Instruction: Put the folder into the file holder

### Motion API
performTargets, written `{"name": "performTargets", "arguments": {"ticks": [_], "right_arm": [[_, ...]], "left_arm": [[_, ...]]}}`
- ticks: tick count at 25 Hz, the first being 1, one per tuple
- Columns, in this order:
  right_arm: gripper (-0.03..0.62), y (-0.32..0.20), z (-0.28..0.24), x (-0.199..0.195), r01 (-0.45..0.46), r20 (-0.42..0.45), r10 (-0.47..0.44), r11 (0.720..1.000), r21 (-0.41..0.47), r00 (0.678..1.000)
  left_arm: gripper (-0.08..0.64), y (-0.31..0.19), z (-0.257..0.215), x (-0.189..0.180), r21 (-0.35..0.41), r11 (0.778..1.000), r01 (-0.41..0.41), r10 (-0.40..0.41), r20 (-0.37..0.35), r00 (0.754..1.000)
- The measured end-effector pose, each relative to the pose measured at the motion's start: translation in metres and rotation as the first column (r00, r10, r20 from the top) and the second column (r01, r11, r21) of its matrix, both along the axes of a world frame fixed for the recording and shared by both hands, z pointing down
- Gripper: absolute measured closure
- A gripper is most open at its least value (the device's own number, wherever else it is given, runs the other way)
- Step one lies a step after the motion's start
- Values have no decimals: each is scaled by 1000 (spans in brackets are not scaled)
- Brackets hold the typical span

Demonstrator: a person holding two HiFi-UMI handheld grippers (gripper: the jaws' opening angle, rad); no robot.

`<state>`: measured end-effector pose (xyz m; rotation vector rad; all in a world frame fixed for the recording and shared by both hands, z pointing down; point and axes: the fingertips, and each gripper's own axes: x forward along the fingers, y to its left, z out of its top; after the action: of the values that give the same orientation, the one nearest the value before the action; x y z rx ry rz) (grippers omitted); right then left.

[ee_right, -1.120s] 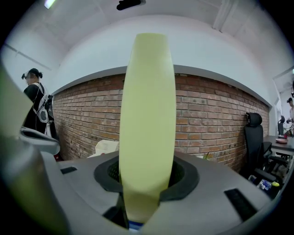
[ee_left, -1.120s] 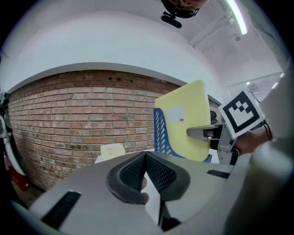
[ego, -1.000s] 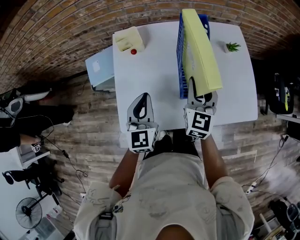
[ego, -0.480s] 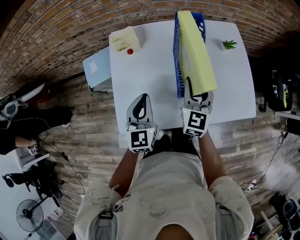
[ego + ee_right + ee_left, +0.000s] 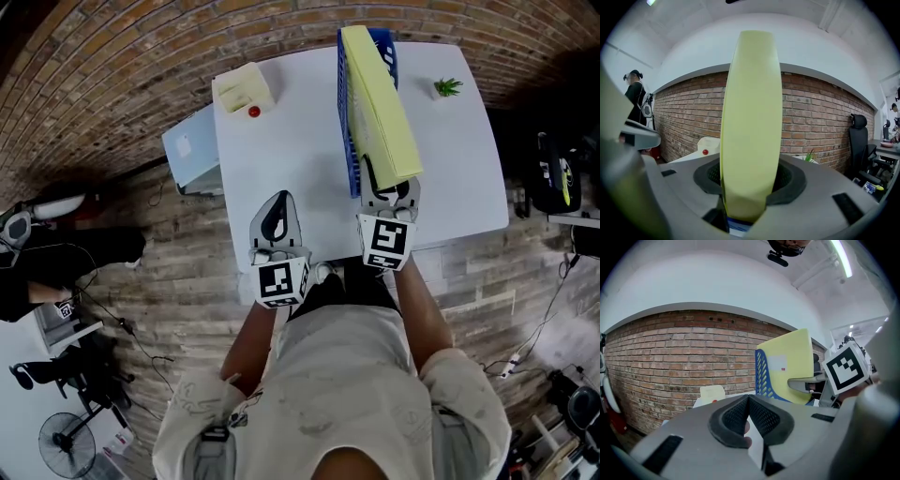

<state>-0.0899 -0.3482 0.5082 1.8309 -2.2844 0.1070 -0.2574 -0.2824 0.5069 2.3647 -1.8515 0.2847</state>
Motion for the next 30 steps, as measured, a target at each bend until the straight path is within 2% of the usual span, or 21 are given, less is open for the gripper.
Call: {"name": "performTargets", "arguments": {"ticks": [3, 7, 15, 23, 30], "right_arm": [[346, 0, -2, -2, 10, 3, -10, 1000, -1, 1000], [341, 4, -15, 1, 16, 6, -17, 1000, 27, 1000], [325, 14, -62, 2, 18, 7, -19, 991, 134, 1000], [319, 36, -135, 4, 17, 29, -27, 952, 305, 999], [319, 67, -183, 3, -2, 48, -20, 912, 411, 999]], "left_arm": [[552, 0, -3, -1, 8, 1000, 2, -2, 5, 1000], [552, 2, -5, 1, 16, 1000, 1, -1, 1, 1000], [552, 7, -14, -1, 45, 999, 4, -4, -8, 1000], [552, 20, -30, -6, 94, 996, 8, -7, -15, 1000], [552, 33, -47, -16, 139, 990, 16, -14, -16, 1000]]}}
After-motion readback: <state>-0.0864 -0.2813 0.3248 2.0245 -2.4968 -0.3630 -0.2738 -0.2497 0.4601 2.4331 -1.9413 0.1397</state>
